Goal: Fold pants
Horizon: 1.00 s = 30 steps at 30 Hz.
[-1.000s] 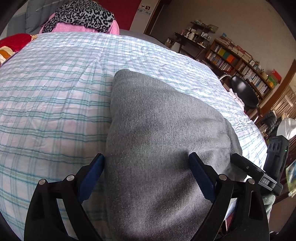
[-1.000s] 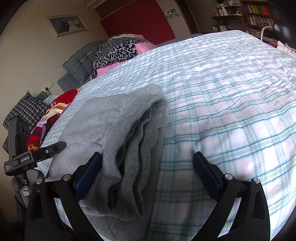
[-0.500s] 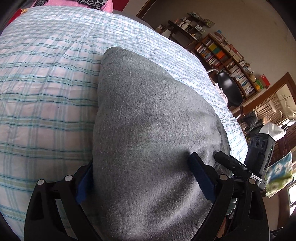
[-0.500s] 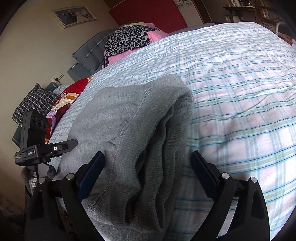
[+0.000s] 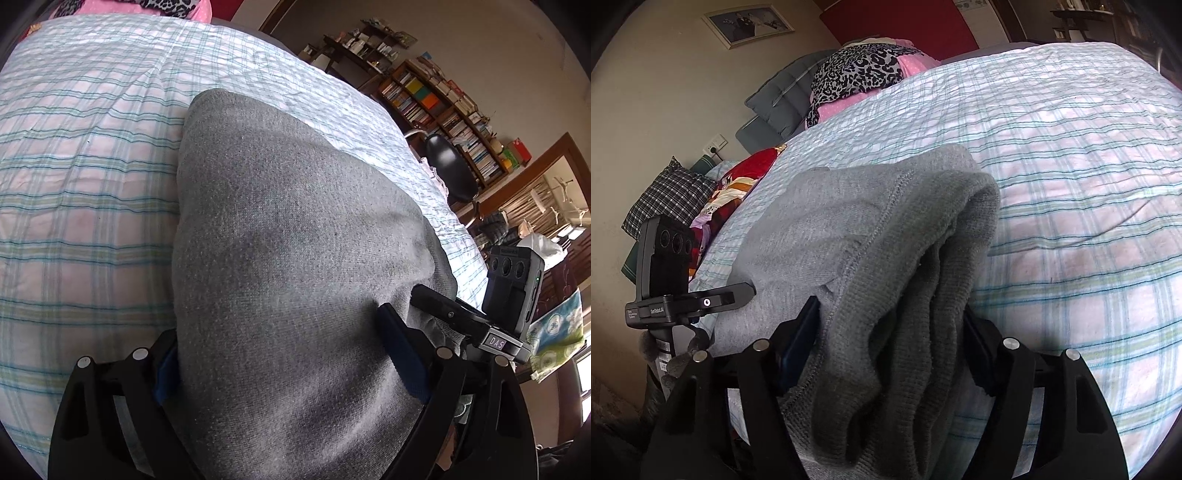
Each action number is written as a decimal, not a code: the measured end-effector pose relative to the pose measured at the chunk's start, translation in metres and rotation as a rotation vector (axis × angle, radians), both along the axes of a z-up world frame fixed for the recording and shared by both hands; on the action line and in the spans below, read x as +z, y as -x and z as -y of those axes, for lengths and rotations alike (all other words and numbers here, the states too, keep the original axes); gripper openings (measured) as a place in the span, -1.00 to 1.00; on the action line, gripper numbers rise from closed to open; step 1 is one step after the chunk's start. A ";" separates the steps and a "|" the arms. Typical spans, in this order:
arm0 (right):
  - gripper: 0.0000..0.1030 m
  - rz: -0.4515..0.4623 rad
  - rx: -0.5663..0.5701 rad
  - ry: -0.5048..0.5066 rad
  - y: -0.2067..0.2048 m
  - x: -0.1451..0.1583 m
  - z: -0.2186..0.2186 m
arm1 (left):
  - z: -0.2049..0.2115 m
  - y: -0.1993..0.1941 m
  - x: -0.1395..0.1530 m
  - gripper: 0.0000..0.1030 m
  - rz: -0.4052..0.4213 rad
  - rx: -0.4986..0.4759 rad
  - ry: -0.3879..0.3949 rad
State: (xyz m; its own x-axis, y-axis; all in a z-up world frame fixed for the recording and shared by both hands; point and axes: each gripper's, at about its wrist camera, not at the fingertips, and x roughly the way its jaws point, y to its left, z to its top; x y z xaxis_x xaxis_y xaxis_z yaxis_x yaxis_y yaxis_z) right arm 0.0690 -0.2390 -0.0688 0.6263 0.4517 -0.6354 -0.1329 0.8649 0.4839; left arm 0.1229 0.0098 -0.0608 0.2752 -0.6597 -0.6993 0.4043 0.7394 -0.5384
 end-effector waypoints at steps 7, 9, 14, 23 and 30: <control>-0.13 0.068 0.009 -0.005 0.010 0.010 -0.006 | -0.004 0.009 0.012 0.02 0.063 -0.008 0.013; -0.13 0.075 0.005 -0.002 0.011 0.013 -0.007 | -0.008 0.007 0.012 -0.01 0.056 0.004 0.023; -0.12 0.063 0.010 -0.024 0.009 0.009 -0.003 | -0.023 -0.007 0.000 0.53 -0.039 0.069 0.027; 0.05 0.027 0.012 -0.087 0.004 0.001 0.007 | -0.023 -0.012 -0.005 0.24 -0.056 -0.016 0.057; -0.15 0.089 0.003 -0.045 0.012 0.008 0.002 | -0.021 -0.001 0.017 -0.42 0.048 -0.034 0.087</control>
State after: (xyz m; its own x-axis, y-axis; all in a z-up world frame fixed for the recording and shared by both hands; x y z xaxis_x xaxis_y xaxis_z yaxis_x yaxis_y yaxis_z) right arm 0.0570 -0.2412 -0.0605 0.6779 0.4809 -0.5561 -0.1799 0.8419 0.5088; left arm 0.1239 0.0304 -0.0440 0.2834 -0.7268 -0.6257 0.4553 0.6762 -0.5792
